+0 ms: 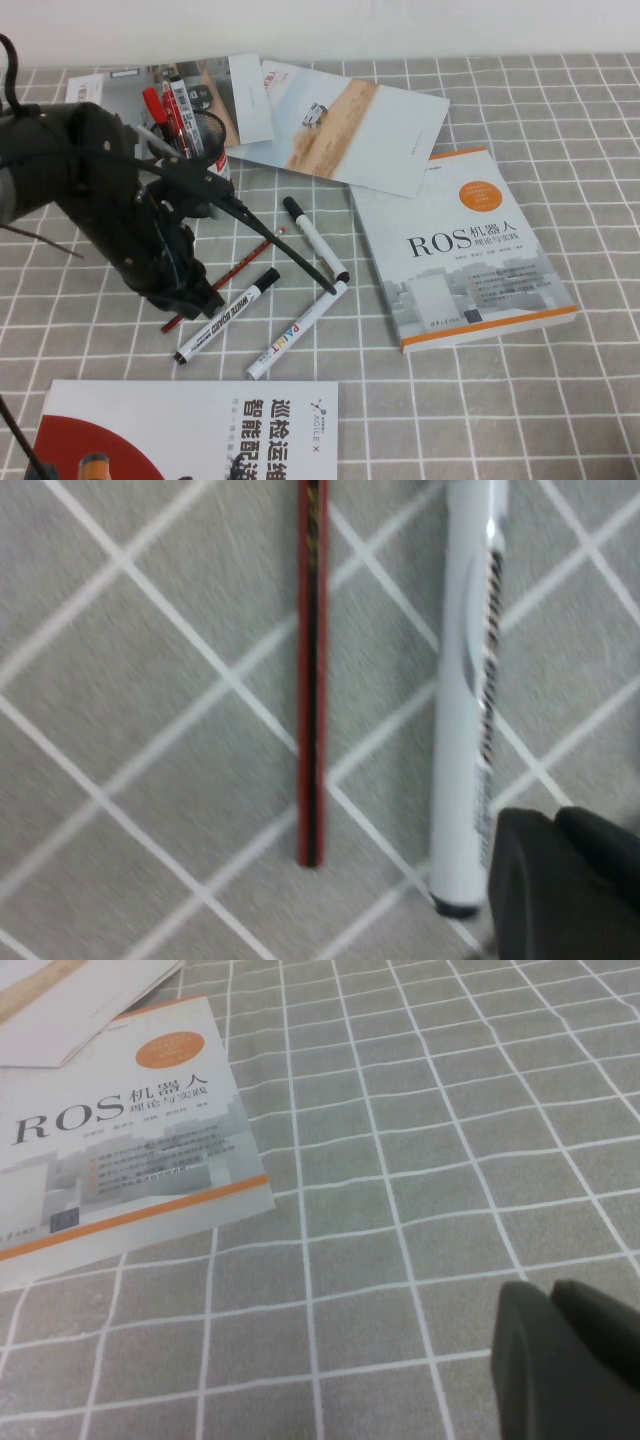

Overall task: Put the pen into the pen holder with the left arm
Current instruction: Pick up the pen on the table

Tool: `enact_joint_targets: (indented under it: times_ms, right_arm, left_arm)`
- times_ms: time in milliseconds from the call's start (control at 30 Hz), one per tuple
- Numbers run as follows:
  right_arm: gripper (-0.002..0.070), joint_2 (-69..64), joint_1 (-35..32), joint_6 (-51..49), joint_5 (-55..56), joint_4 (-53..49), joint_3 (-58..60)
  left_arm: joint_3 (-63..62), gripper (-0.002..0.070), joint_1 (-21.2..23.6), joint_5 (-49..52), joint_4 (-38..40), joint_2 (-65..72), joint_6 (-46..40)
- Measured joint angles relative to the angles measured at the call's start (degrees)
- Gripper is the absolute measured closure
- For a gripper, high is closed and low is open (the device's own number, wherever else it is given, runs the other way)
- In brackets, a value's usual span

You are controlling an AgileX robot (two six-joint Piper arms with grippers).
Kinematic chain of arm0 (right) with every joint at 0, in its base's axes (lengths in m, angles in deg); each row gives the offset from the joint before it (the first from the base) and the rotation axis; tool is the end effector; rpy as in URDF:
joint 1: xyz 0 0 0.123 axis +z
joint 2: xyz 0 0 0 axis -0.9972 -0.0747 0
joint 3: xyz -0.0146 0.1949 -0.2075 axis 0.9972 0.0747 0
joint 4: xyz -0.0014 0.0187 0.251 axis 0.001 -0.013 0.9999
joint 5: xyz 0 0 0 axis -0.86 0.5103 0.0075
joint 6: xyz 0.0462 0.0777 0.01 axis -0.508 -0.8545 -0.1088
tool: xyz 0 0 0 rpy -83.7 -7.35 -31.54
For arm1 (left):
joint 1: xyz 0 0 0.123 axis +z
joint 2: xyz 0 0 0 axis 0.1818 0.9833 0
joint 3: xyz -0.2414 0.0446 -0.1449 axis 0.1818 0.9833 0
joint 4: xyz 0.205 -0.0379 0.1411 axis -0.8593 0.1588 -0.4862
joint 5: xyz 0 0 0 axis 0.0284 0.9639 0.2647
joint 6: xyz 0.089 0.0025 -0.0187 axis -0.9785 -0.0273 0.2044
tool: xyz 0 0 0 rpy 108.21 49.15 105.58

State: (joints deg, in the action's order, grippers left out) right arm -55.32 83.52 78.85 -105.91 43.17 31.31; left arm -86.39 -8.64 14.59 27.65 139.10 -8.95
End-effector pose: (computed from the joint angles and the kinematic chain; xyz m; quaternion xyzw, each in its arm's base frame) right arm 0.0537 0.0027 0.1699 0.0779 0.8088 0.0657 0.5792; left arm 0.3209 -0.1253 0.2241 0.3963 0.9113 -0.0668 0.0891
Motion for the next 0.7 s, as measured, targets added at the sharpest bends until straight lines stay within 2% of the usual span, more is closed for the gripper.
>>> enact_joint_targets:
  times_ms: [100, 267, 333, 433, 700]
  right_arm:
    - [0.0692, 0.0, 0.0, 0.0, 0.0, 0.0, 0.0]
    - [0.0692, 0.0, 0.0, 0.0, 0.0, 0.0, 0.0]
    - [0.0692, 0.0, 0.0, 0.0, 0.0, 0.0, 0.0]
    - [0.0691, 0.0, 0.0, 0.0, 0.0, 0.0, 0.0]
    - [0.0691, 0.0, 0.0, 0.0, 0.0, 0.0, 0.0]
  left_arm:
    - [-1.2, 0.0626, 0.0, -1.28, -0.65, 0.49, -0.37]
    - [-4.4, 0.04, 0.0, -2.32, -1.13, 2.41, -0.37]
    - [-5.36, 0.0357, 0.0, -2.83, -1.13, 3.64, -0.37]
    - [-6.46, 0.034, 0.0, -3.8, -1.13, 5.8, -0.59]
    - [-8.82, 0.0356, 0.0, -4.72, -2.99, 10.46, -1.78]
